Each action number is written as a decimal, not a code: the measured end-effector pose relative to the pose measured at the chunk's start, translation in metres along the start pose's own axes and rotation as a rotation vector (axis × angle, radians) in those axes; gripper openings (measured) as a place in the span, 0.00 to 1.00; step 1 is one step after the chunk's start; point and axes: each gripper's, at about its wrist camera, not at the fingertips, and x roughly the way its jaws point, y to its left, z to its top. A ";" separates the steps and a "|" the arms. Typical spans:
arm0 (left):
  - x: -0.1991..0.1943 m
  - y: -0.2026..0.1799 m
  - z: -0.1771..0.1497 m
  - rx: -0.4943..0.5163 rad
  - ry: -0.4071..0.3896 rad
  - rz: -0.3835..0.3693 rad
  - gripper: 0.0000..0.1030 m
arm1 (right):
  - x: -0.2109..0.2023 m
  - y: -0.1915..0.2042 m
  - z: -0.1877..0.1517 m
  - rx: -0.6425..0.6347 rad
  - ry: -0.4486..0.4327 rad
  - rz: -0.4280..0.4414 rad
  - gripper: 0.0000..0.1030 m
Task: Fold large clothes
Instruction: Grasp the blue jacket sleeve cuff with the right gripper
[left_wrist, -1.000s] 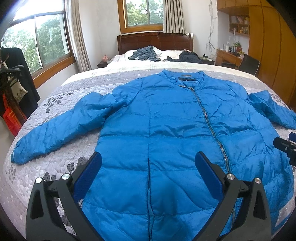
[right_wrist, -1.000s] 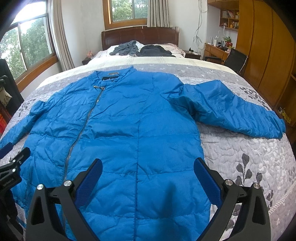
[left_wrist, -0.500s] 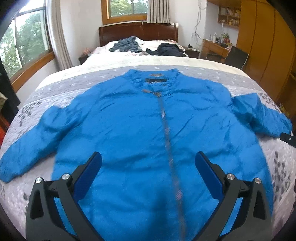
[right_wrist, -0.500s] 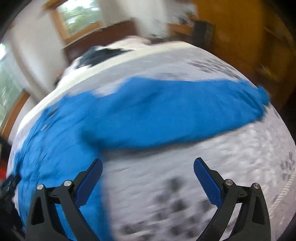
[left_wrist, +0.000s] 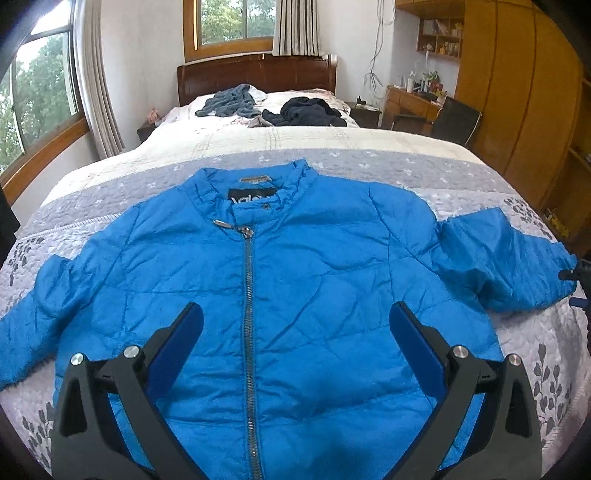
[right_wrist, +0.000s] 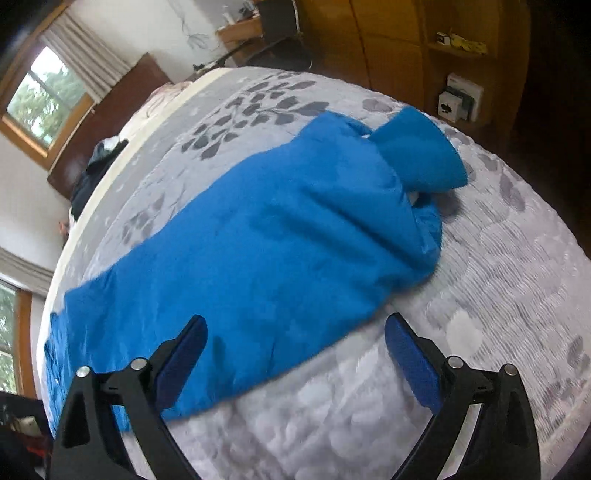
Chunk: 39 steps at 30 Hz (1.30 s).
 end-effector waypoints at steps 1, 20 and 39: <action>0.000 0.001 -0.001 0.000 0.003 0.001 0.97 | 0.000 0.000 0.003 -0.009 -0.017 -0.006 0.95; -0.019 0.044 -0.020 -0.016 0.026 -0.009 0.97 | -0.013 -0.006 0.017 0.038 -0.095 0.028 0.09; -0.038 0.147 -0.031 -0.176 0.021 0.080 0.97 | -0.100 0.251 -0.096 -0.483 -0.127 0.403 0.07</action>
